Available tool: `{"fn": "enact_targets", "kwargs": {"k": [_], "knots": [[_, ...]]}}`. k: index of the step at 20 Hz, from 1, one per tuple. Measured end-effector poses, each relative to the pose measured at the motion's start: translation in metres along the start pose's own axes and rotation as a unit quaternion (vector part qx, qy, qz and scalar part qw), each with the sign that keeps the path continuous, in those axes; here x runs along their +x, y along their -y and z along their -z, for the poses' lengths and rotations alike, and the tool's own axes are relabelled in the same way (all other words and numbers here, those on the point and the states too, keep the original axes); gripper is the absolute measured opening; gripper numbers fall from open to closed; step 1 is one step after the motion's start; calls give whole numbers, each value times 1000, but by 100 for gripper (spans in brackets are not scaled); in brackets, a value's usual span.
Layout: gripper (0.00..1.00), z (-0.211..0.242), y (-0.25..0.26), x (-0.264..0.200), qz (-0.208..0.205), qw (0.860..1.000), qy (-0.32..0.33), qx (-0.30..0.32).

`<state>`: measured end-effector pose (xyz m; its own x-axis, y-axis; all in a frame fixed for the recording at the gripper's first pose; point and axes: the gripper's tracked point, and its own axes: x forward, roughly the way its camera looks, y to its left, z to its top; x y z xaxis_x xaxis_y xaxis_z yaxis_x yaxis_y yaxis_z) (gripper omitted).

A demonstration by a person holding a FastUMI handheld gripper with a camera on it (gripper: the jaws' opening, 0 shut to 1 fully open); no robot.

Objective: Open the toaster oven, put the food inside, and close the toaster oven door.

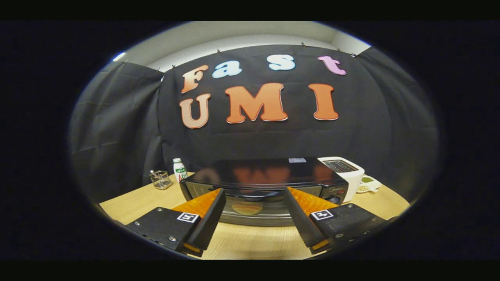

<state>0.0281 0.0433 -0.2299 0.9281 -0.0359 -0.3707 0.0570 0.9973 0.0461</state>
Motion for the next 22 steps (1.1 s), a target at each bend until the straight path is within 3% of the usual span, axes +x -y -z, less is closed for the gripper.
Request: {"fn": "enact_targets", "kwargs": {"k": [7,17,22], "knots": [[89,-78,2,-58,-8,995,91,-35],[89,-150,14,-118,-4,986,165,-33],[89,-183,11,-146,-1,976,205,-72]]}}
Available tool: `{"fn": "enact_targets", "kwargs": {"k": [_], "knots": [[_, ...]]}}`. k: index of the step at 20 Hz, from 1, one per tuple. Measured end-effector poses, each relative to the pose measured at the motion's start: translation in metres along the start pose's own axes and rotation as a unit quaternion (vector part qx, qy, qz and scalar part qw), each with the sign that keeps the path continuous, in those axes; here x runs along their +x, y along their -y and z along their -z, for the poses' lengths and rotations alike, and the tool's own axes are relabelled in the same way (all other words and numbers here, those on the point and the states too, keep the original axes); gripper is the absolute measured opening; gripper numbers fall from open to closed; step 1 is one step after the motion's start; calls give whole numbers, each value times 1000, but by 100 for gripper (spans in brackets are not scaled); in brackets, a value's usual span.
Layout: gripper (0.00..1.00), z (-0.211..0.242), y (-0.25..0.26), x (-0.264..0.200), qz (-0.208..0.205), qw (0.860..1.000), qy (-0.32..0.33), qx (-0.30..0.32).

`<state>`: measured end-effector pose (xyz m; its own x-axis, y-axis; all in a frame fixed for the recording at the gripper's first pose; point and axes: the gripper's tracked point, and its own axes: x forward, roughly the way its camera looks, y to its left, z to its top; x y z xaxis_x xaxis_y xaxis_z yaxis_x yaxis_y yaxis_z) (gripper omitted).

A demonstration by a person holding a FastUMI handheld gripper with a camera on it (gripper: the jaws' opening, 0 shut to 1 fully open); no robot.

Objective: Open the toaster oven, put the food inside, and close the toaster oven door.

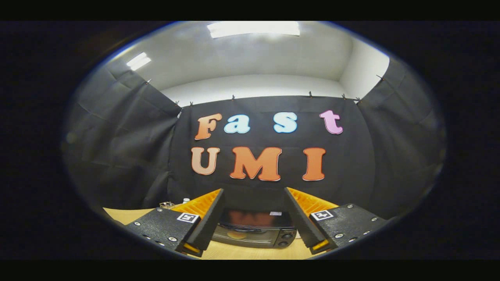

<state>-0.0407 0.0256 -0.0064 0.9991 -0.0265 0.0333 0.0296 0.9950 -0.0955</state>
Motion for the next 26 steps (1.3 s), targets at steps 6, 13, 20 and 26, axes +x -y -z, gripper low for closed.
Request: {"fn": "enact_targets", "kwargs": {"k": [6,13,20,26], "knots": [[89,-10,-21,3,-25,1000,16,-5],[89,-3,-28,9,-42,999,6,-5],[89,-2,-26,13,-39,999,6,-13],[89,5,-24,16,-38,999,-1,-7]]}}
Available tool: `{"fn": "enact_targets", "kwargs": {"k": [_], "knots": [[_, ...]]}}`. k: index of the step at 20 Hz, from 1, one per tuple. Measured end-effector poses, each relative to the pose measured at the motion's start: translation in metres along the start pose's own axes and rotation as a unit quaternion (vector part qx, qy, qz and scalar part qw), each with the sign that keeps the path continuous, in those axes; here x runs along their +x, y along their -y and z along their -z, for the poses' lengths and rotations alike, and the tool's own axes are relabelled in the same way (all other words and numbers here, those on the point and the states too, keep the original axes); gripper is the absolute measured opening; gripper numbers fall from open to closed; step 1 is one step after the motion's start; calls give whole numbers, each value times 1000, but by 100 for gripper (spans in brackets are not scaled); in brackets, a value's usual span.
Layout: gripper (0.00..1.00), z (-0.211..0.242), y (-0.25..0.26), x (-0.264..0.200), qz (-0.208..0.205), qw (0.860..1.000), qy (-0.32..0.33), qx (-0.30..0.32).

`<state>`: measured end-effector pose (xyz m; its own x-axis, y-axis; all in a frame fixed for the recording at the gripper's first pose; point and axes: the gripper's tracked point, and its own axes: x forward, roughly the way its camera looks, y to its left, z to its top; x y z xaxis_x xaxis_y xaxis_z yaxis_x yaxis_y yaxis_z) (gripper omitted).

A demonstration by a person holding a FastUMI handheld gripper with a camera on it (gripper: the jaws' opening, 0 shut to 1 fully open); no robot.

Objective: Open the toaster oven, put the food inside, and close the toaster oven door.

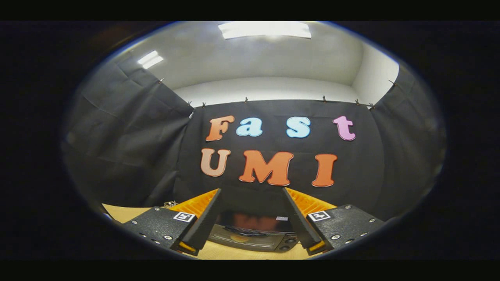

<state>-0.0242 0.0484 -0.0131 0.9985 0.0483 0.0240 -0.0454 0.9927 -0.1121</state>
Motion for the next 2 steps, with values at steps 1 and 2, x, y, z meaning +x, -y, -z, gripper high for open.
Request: {"fn": "enact_targets", "kwargs": {"k": [1,2], "knots": [[89,1,0,1,1,1000,0,0],[89,2,0,2,1,1000,0,0]]}}
